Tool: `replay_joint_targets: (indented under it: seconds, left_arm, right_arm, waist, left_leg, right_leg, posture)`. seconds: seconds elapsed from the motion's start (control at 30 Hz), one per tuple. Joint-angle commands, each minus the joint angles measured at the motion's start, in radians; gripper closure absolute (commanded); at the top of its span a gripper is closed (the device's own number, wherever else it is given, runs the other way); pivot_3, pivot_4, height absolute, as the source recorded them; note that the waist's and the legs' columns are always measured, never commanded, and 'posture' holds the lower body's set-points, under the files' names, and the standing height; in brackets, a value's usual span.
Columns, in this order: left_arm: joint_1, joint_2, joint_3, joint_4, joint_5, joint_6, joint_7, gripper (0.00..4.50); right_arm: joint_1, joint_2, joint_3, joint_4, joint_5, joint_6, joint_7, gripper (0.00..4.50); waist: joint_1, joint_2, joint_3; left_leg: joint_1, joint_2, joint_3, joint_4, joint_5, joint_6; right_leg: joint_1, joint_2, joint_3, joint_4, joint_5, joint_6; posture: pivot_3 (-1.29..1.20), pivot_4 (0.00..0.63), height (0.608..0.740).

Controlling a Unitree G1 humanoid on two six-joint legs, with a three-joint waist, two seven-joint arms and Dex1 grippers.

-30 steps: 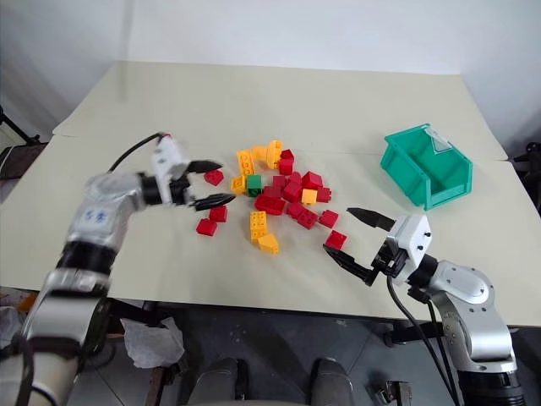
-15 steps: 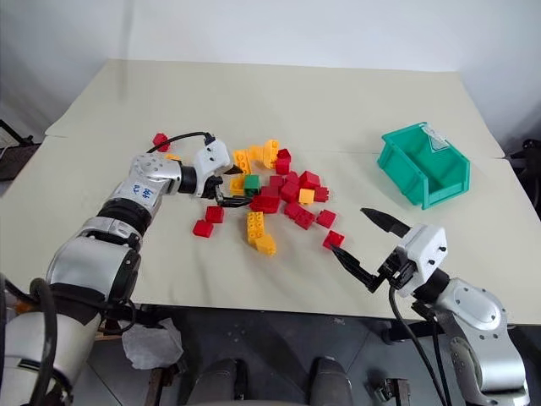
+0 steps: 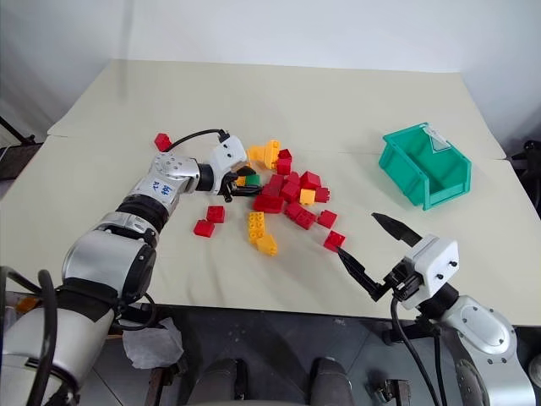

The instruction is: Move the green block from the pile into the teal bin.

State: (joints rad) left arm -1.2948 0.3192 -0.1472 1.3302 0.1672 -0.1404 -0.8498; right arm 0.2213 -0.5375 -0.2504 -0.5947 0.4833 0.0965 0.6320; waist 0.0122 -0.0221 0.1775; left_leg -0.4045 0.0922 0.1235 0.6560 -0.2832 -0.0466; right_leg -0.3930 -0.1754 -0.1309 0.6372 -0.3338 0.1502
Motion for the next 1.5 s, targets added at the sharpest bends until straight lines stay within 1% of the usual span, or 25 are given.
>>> replay_joint_targets:
  seconds: [0.03, 0.13, 0.2, 0.27, 0.43, 0.57, 0.7, 0.77, 0.8, 0.97, 1.17, 1.27, 1.37, 1.5]
  left_arm:
    - [0.0, 0.004, 0.03, 0.008, -0.009, 0.02, -0.04, 2.91]
    - [0.004, 0.01, 0.066, 0.003, -0.032, 0.019, -0.062, 2.91]
    - [0.0, 0.026, 0.12, -0.01, -0.08, -0.019, -0.123, 2.91]
    - [-0.01, 0.036, 0.155, -0.015, -0.104, -0.017, -0.14, 2.91]
    - [-0.014, 0.063, 0.172, -0.02, -0.102, -0.035, -0.181, 2.91]
    - [0.005, 0.065, 0.143, -0.017, -0.05, -0.072, -0.076, 2.06]
    - [0.016, 0.041, 0.134, -0.009, -0.025, -0.083, 0.045, 0.74]
    - [0.025, 0.027, 0.115, -0.002, -0.003, -0.076, 0.075, 0.15]
    - [0.029, 0.019, 0.115, 0.0, -0.004, -0.066, 0.063, 0.03]
    - [0.042, -0.024, 0.116, 0.005, -0.001, -0.034, 0.057, 0.03]
    - [0.044, -0.054, 0.108, 0.013, 0.016, 0.034, 0.107, 0.03]
    - [0.038, -0.055, 0.09, 0.02, 0.036, 0.118, 0.137, 0.03]
    - [0.029, -0.043, 0.083, 0.02, 0.042, 0.165, 0.12, 0.67]
    - [0.033, -0.025, 0.064, 0.015, 0.049, 0.177, 0.059, 1.88]
  right_arm:
    - [0.013, 0.008, -0.033, -0.054, 0.004, -0.014, -0.021, 0.0]
    - [0.013, 0.006, -0.032, -0.051, 0.005, -0.017, -0.022, 0.0]
    - [0.0, 0.003, -0.028, -0.042, 0.005, -0.016, -0.022, 0.0]
    - [-0.007, 0.0, -0.025, -0.037, 0.004, -0.015, -0.019, 0.0]
    - [-0.014, -0.001, -0.02, -0.029, 0.003, -0.011, -0.014, 0.0]
    - [-0.022, 0.002, -0.01, -0.021, -0.003, -0.012, -0.015, 0.0]
    - [-0.032, 0.005, -0.003, -0.02, -0.006, -0.009, -0.02, 0.0]
    - [-0.031, 0.005, -0.006, -0.025, -0.006, -0.007, -0.022, 0.0]
    - [-0.029, 0.005, -0.008, -0.027, -0.005, -0.006, -0.023, 0.0]
    - [-0.022, 0.01, -0.01, -0.041, -0.006, -0.002, -0.033, 0.0]
    - [-0.017, 0.015, -0.005, -0.053, -0.01, -0.001, -0.046, 0.0]
    - [-0.013, 0.017, -0.011, -0.059, -0.01, -0.002, -0.052, 0.0]
    - [-0.01, 0.019, -0.016, -0.063, -0.011, -0.003, -0.055, 0.0]
    - [-0.018, 0.025, -0.01, -0.057, -0.018, -0.009, -0.057, 0.0]
  waist:
    - [-0.001, 0.0, 0.0]
    - [-0.001, 0.0, 0.0]
    - [-0.002, 0.0, 0.0]
    - [-0.002, 0.0, 0.0]
    - [-0.002, 0.0, 0.0]
    - [0.0, 0.0, 0.0]
    - [0.002, 0.0, 0.0]
    - [0.002, 0.0, 0.0]
    - [0.002, 0.0, 0.0]
    - [0.002, 0.0, 0.0]
    - [0.008, 0.0, 0.0]
    - [0.011, 0.0, 0.0]
    - [0.01, -0.001, -0.001]
    - [0.006, -0.001, -0.001]
  left_leg:
    - [0.0, 0.0, 0.0, 0.0, 0.0, 0.0]
    - [0.0, 0.0, 0.0, 0.001, 0.0, 0.0]
    - [0.0, 0.0, 0.0, 0.001, 0.0, 0.0]
    - [0.0, 0.0, 0.0, 0.001, 0.0, 0.0]
    - [0.0, 0.0, 0.0, 0.001, 0.0, 0.0]
    - [0.0, 0.0, 0.0, 0.001, 0.0, 0.0]
    - [0.0, 0.0, 0.0, 0.001, 0.0, 0.0]
    - [0.0, 0.0, 0.0, 0.001, 0.0, 0.0]
    - [0.0, 0.0, 0.0, 0.001, 0.0, 0.0]
    - [0.0, 0.0, 0.0, 0.001, 0.0, 0.0]
    - [0.0, 0.0, 0.0, 0.001, 0.0, 0.0]
    - [0.0, 0.0, 0.0, 0.002, 0.0, 0.0]
    - [0.0, 0.0, -0.001, 0.003, 0.0, 0.0]
    - [0.001, 0.0, 0.0, 0.003, 0.0, 0.0]
  right_leg:
    - [0.0, 0.0, 0.0, 0.0, 0.0, 0.0]
    - [0.0, 0.0, 0.0, 0.001, 0.0, 0.0]
    - [0.0, 0.0, 0.0, 0.001, 0.0, 0.0]
    - [0.0, 0.0, 0.0, 0.001, 0.0, 0.0]
    - [0.0, 0.0, 0.0, 0.001, 0.0, 0.0]
    - [0.0, 0.0, 0.0, 0.001, 0.0, 0.0]
    - [0.0, 0.0, 0.0, 0.001, 0.0, 0.0]
    - [0.0, 0.0, 0.0, 0.001, 0.0, 0.0]
    - [0.0, 0.0, 0.0, 0.001, 0.0, 0.0]
    - [0.0, 0.0, 0.0, 0.001, 0.0, 0.0]
    - [0.0, 0.0, 0.0, 0.001, 0.0, 0.0]
    - [0.001, 0.0, 0.0, 0.001, 0.0, 0.0]
    - [0.001, 0.0, 0.0, 0.001, 0.0, 0.0]
    - [0.001, 0.0, 0.001, 0.003, 0.0, 0.0]
  posture:
    - [0.0, 0.15, 0.74]
    - [0.0, 0.15, 0.74]
    - [0.0, 0.15, 0.74]
    - [0.0, 0.15, 0.74]
    - [0.0, 0.15, 0.74]
    - [0.0, 0.15, 0.74]
    - [0.0, 0.15, 0.74]
    - [0.0, 0.15, 0.74]
    - [0.0, 0.15, 0.74]
    - [0.0, 0.15, 0.74]
    - [0.0, 0.15, 0.74]
    - [0.0, 0.15, 0.74]
    - [0.0, 0.15, 0.74]
    - [0.0, 0.15, 0.74]
